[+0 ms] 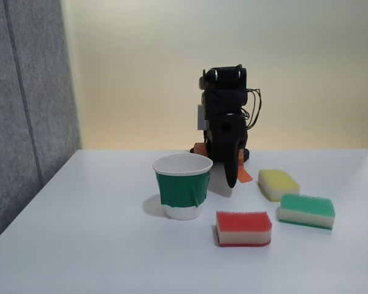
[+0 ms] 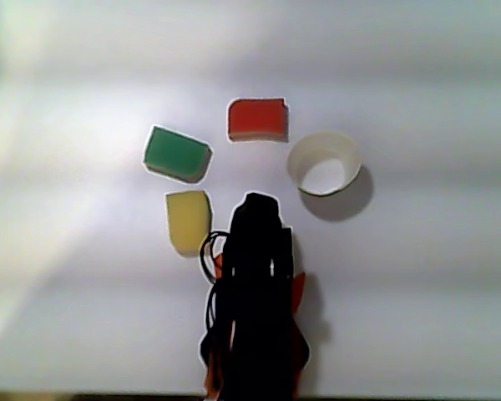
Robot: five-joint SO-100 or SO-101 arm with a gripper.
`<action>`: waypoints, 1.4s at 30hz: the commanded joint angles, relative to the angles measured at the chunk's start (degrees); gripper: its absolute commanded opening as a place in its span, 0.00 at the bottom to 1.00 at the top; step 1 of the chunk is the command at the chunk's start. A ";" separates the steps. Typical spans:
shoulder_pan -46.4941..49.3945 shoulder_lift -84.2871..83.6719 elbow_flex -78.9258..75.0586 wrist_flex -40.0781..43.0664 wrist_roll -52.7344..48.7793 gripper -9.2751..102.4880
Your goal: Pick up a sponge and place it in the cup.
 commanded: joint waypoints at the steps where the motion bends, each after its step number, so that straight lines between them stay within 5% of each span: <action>1: 4.22 1.14 1.85 0.53 -2.55 0.08; 18: 6.06 -2.64 -7.47 3.78 0.53 0.08; 33: 6.59 -42.71 -46.05 2.81 3.43 0.08; 42: 4.92 -67.32 -69.61 18.02 1.58 0.13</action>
